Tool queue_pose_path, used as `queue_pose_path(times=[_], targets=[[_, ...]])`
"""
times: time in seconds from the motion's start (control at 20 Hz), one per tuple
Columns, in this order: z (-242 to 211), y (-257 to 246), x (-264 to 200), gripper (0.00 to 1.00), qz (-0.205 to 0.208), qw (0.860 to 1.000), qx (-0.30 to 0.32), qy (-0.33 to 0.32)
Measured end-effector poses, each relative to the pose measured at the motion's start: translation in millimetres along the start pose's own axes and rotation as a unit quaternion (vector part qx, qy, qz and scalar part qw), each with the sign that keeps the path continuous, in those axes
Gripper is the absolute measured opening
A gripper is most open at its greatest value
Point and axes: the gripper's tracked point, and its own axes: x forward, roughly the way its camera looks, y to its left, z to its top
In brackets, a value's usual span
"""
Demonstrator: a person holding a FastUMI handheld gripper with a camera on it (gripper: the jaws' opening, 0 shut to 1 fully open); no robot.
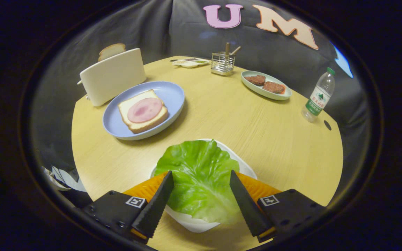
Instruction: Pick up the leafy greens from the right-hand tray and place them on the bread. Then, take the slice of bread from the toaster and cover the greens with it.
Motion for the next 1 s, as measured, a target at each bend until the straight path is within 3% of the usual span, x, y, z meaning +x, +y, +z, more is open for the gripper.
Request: queue_pose_path(times=[0.25,0.5,0.55,1.0], targets=[[-1,1,1,0.95,0.005,1.000,0.022,0.007],[-2,7,0,0.39,0.003,1.000,0.017,0.011],[-2,8,0,0.35,0.003,1.000,0.017,0.013],[8,21,-17,0.35,-0.004,0.999,0.032,0.004]])
